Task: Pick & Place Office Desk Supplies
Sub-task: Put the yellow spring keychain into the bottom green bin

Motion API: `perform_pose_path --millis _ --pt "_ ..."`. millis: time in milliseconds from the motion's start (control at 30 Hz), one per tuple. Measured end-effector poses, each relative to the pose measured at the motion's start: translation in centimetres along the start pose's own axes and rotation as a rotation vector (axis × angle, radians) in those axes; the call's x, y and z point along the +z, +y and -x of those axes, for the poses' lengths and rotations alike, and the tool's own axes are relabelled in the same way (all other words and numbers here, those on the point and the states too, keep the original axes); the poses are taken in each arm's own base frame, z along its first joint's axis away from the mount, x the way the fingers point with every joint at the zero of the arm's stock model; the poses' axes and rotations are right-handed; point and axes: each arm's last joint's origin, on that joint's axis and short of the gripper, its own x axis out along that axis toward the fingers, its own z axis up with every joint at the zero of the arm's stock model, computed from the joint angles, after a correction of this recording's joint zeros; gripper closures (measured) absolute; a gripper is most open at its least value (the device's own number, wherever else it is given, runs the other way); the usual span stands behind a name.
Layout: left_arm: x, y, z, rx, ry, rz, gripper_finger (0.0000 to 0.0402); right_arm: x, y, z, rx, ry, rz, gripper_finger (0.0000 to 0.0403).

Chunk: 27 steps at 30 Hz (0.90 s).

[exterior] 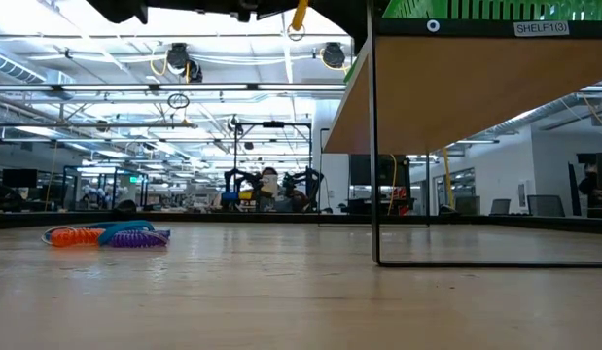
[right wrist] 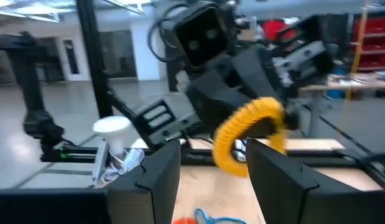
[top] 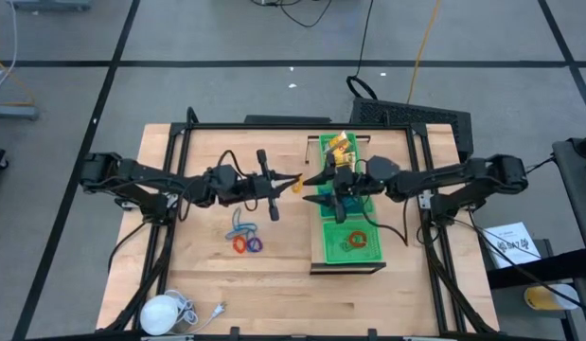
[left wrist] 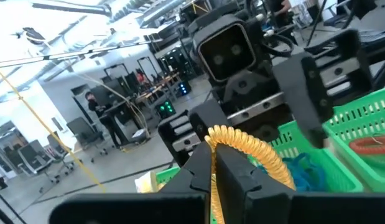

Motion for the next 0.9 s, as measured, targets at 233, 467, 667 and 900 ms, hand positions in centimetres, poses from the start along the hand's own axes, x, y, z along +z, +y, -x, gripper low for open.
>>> perform_pose_path --millis 233,467,667,900 --pt "0.0 -0.1 0.0 -0.017 -0.008 0.018 0.0382 -1.2 -0.1 -1.2 0.088 -0.07 0.016 0.0232" --pt "0.0 -0.1 0.0 -0.016 -0.006 0.026 0.0384 -1.7 -0.4 -1.7 0.085 -0.11 -0.006 0.0232" --pt "0.0 -0.1 0.0 -0.022 -0.008 0.029 0.0395 -1.6 -0.4 -1.7 0.061 -0.121 -0.001 0.0244" --pt "0.0 -0.1 0.0 -0.024 -0.009 0.063 0.0373 -1.6 -0.4 -1.7 0.06 -0.124 0.029 0.0325"
